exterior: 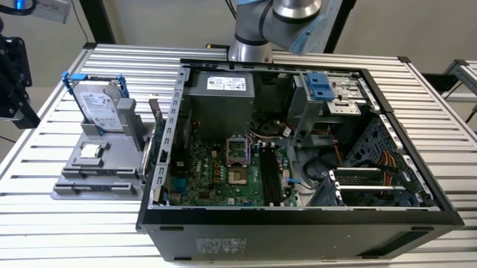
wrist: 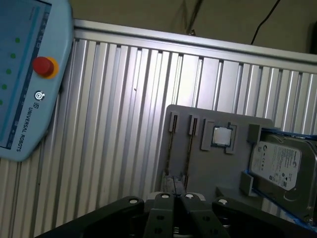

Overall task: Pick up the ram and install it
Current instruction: 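Pick up the ram and move it above insertion slot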

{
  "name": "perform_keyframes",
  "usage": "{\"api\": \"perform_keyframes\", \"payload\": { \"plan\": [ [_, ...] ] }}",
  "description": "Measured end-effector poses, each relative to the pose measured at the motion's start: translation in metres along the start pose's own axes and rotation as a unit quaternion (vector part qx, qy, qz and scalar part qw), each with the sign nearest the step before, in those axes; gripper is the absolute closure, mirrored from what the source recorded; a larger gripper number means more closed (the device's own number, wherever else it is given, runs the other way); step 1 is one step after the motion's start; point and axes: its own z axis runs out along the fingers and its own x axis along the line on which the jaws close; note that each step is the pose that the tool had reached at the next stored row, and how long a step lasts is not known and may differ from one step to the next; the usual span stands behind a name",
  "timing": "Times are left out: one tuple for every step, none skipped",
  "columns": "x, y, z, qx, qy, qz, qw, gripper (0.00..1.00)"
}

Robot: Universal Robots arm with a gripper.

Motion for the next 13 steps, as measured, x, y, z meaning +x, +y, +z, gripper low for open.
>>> {"api": "perform_keyframes", "payload": {
  "plan": [
    [0.0,0.0,0.0,0.0,0.0001,0.0,1.0,1.0],
    [0.0,0.0,0.0001,0.0,0.0001,0.0,1.0,1.0],
    [0.0,-0.0001,0.0,0.0,0.0002,0.0,1.0,1.0],
    [0.0,-0.0001,0.0,0.0,0.0003,0.0,1.0,1.0],
    [0.0,-0.0001,0.0,0.0,0.0004,0.0,1.0,1.0],
    [0.0,-0.0001,0.0,0.0,0.0004,0.0,1.0,1.0],
    [0.0,0.0,0.0,0.0,0.0005,0.0,1.0,1.0],
    [0.0,0.0,0.0,0.0,0.0005,0.0,1.0,1.0],
    [0.0,0.0,0.0,0.0,0.0006,0.0,1.0,1.0],
    [0.0,0.0,0.0,-0.0001,0.0007,0.0,1.0,1.0],
    [0.0,0.0,0.0,-0.0001,0.0007,0.0,1.0,1.0],
    [0.0,0.0,0.0,-0.0001,0.0008,0.0,1.0,1.0],
    [0.0,0.0,0.0,-0.0001,0.0009,0.0,1.0,1.0]
  ]
}}
